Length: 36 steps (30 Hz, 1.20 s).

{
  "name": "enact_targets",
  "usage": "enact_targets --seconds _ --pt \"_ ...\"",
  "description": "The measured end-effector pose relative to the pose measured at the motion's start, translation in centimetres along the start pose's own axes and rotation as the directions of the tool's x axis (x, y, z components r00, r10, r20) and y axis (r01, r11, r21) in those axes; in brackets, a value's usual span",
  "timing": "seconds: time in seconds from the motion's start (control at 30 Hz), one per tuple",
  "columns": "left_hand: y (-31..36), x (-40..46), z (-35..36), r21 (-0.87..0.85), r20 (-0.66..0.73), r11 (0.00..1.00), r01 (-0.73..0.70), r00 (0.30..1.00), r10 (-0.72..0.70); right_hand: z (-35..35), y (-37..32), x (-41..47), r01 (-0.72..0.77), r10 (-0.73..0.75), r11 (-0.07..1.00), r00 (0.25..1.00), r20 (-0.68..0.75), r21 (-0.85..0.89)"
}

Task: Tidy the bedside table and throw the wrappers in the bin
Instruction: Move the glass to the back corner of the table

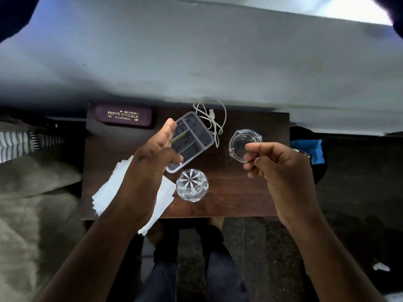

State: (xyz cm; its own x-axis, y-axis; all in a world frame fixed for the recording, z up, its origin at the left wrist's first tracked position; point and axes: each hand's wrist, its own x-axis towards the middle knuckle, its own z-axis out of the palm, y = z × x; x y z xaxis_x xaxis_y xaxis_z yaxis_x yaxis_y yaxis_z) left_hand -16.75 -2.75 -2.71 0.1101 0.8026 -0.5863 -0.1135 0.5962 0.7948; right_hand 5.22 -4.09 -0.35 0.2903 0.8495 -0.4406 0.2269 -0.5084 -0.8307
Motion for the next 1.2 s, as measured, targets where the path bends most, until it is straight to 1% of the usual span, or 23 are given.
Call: enact_targets --seconds 0.17,0.37,0.53,0.6,0.67,0.73,0.8,0.87,0.97,1.03,1.13,1.2 --pt "-0.1 0.4 0.8 0.023 -0.003 1.0 0.002 1.0 -0.002 -1.3 0.0 0.2 -0.008 0.008 1.0 1.0 -0.017 0.01" --pt "-0.3 0.2 1.2 -0.001 -0.004 1.0 -0.012 1.0 0.012 -2.0 0.5 0.3 0.007 -0.007 1.0 1.0 -0.019 -0.013" --pt "-0.3 -0.1 1.4 -0.001 -0.006 1.0 0.017 1.0 -0.017 -1.8 0.8 0.4 0.017 -0.017 1.0 1.0 -0.004 -0.025" --pt "-0.3 -0.2 1.5 -0.003 0.007 0.999 0.035 0.999 -0.035 -1.8 1.0 0.7 0.027 -0.027 0.997 1.0 -0.001 -0.068" --pt "-0.1 -0.3 1.9 0.023 0.03 0.999 0.049 0.998 -0.05 -1.9 2.0 1.7 0.042 -0.046 0.985 0.999 -0.02 -0.166" --pt "0.1 -0.2 2.8 0.081 0.066 0.995 0.057 0.996 -0.063 -2.1 3.9 3.1 0.046 -0.062 0.95 0.997 -0.041 -0.308" --pt "0.3 -0.2 3.9 0.15 0.114 0.988 0.043 0.992 -0.06 -2.0 6.1 4.7 0.022 -0.045 0.889 0.998 -0.041 -0.457" --pt "0.2 -0.3 5.1 0.214 0.149 0.977 0.025 0.987 -0.058 -1.6 8.1 6.3 0.005 -0.009 0.806 1.0 -0.004 -0.593" --pt "-0.2 -0.3 6.8 0.335 0.182 0.942 0.013 0.98 -0.078 -0.6 9.7 8.5 0.013 0.063 0.661 0.995 0.073 -0.75" --pt "-0.5 -0.2 7.8 0.421 0.218 0.907 0.004 0.97 -0.106 0.1 10.2 9.6 0.041 0.069 0.593 0.992 0.101 -0.804" --pt "-0.9 0.2 9.4 0.456 0.243 0.89 0.009 0.961 -0.135 0.8 10.9 10.5 0.088 0.037 0.564 0.991 0.132 -0.821" --pt "-1.1 0.4 10.0 0.46 0.234 0.887 0.029 0.96 -0.153 1.1 11.4 10.8 0.12 0.008 0.552 0.989 0.149 -0.825"
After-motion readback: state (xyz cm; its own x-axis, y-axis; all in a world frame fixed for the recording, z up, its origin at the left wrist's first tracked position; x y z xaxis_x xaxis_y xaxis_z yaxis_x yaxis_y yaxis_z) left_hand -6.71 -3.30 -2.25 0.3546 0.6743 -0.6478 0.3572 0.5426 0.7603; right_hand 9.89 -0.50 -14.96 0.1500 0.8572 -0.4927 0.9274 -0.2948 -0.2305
